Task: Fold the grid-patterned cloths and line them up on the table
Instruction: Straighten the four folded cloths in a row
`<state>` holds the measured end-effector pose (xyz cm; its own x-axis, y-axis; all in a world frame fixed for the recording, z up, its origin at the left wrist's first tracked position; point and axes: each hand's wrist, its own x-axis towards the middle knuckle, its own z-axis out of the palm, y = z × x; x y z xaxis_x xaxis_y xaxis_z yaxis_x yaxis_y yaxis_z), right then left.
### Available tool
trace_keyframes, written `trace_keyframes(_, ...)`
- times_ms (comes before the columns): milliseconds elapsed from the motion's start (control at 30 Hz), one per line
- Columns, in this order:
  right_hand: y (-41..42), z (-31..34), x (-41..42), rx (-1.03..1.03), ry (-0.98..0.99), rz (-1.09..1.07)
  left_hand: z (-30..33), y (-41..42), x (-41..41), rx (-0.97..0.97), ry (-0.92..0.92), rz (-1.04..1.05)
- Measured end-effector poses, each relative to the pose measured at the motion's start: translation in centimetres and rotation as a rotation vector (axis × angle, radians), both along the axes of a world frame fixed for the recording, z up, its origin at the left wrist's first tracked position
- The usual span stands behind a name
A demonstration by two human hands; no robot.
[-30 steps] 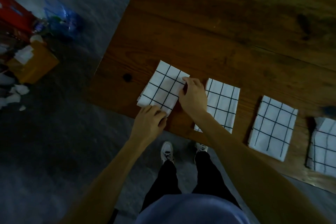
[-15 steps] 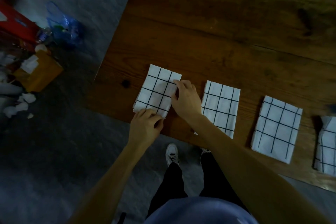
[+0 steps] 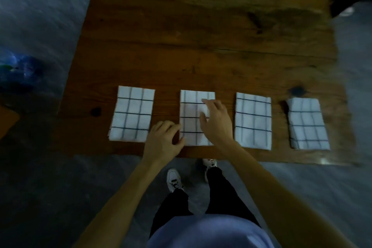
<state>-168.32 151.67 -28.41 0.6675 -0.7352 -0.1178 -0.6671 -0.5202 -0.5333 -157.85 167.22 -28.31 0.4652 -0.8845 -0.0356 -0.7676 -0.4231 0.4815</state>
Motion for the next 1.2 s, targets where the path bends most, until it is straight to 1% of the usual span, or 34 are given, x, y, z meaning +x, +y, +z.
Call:
trace_keyframes(100,-2.2,0.7,-6.2,-0.05,0.084,-0.215,1.0,-4.3,-4.0,-0.015,0.042,-0.156)
trace_keyframes(200,-3.9,1.0,-11.5,-0.055,0.174,-0.341,1.1,-7.6,-8.5,0.129,0.091,-0.222)
trace_keyframes(267,-4.9,0.7,-13.8,-0.02,0.202,-0.377,0.7,-9.1,-10.8,0.185,0.064,-0.215)
trace_keyframes(333,-5.7,0.3,-15.1,0.015,0.214,-0.37,0.4,-10.1,-12.7,0.211,0.059,-0.183)
trace_keyframes(500,-6.4,-0.5,-16.1,0.053,0.213,-0.268,-0.2,-11.0,-15.8,0.261,0.077,-0.126)
trace_keyframes(667,-6.7,-1.0,-16.3,0.035,0.181,-0.221,-0.3,-11.2,-16.8,0.26,0.067,-0.063)
trace_keyframes(800,-7.3,-0.8,-16.9,0.049,0.104,-0.232,-0.3,-11.3,-17.0,0.258,0.045,-0.019)
trace_keyframes(867,-8.3,-0.5,-17.8,0.017,0.045,-0.269,-0.1,-12.1,-17.1,0.234,0.018,-0.008)
trace_keyframes(967,-11.0,-0.5,-19.8,-0.035,0.034,-0.315,0.3,-15.0,-18.0,0.187,-0.019,-0.061)
trace_keyframes(1033,-13.3,-0.7,-21.1,-0.06,0.057,-0.312,0.5,-17.9,-19.5,0.158,0.002,-0.122)
trace_keyframes(1100,-15.5,-1.0,-22.1,-0.078,0.086,-0.277,0.3,-21.1,-21.1,0.159,0.008,-0.183)
trace_keyframes(1200,-18.4,-1.9,-23.1,-0.095,0.113,-0.182,-0.6,-25.3,-23.1,0.225,-0.033,-0.281)
